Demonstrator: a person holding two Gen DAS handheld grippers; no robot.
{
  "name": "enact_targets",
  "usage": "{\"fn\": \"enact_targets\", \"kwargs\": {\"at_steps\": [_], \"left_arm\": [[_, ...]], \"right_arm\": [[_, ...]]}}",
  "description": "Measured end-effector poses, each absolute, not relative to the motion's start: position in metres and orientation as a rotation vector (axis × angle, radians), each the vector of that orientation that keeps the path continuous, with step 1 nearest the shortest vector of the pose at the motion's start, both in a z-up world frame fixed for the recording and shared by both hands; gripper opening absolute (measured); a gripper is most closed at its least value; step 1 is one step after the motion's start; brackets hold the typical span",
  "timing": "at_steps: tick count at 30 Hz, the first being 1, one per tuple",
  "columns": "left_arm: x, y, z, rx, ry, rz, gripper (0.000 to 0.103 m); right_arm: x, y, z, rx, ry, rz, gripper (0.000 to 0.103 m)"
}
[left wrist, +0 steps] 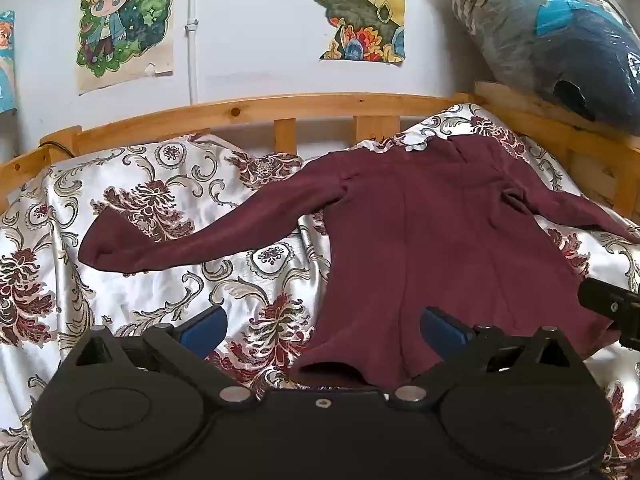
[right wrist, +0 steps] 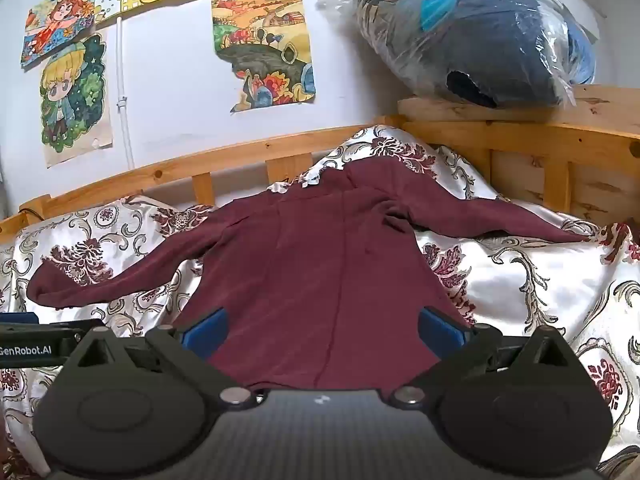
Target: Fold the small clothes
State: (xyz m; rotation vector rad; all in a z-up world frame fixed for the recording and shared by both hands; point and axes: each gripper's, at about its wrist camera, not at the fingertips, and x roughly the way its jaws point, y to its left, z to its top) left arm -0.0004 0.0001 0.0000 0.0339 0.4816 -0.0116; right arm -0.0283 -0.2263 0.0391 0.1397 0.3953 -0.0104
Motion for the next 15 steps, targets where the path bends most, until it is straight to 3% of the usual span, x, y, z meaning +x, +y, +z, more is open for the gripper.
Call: {"fn": "enact_targets", "kwargs": {"at_steps": [15], "left_arm": [[0.0025, 0.0023, -0.0029, 0.049, 0.503, -0.009, 0.102]], "right_arm": [[-0.0295, -0.2305, 0.0365, 0.149, 0.400, -0.047, 0.103]]}}
